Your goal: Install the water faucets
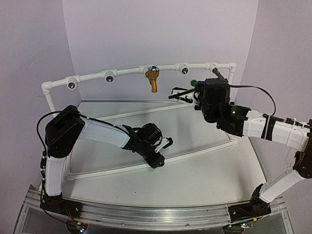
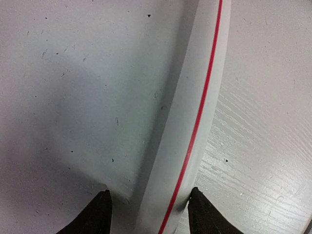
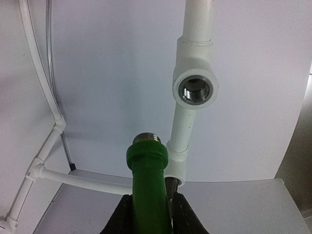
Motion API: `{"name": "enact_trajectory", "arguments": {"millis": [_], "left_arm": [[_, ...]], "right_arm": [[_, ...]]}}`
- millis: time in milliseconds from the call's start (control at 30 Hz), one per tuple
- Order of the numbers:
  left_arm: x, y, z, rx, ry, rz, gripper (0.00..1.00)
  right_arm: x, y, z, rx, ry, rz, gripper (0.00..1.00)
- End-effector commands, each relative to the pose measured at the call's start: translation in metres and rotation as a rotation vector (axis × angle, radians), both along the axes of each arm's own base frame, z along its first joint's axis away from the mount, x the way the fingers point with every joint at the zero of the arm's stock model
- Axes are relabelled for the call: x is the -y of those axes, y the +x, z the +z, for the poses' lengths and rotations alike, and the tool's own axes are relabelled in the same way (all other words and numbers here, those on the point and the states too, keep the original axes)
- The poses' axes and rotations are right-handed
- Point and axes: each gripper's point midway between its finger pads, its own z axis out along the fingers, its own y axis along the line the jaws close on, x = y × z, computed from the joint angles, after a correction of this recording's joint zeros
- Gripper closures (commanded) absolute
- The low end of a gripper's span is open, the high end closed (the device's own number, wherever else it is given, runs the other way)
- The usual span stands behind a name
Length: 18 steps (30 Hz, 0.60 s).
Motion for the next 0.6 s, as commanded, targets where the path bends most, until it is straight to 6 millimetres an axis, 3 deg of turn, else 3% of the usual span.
{"name": "enact_trajectory", "arguments": {"millis": [0,133,300,567], "left_arm": [[0.015,0.001,-0.004,0.01,-0.003,-0.019,0.56],[0.022,0.002,-0.016,0.014,0.017,0.009,0.67],[0.027,0.006,-0.023,0.009,0.02,0.071,0.83],[0.025,0.003,-0.027,-0.001,0.019,0.087,0.92]], "right_arm": [[-0.001,0.007,0.039,0.174,-0.067,0.02,1.0],[-0.005,0.011,0.057,0.237,-0.092,0.034,1.0],[-0.008,0.021,0.057,0.247,-0.124,0.04,1.0],[-0.008,0.028,0.063,0.26,-0.123,0.016,1.0]]}}
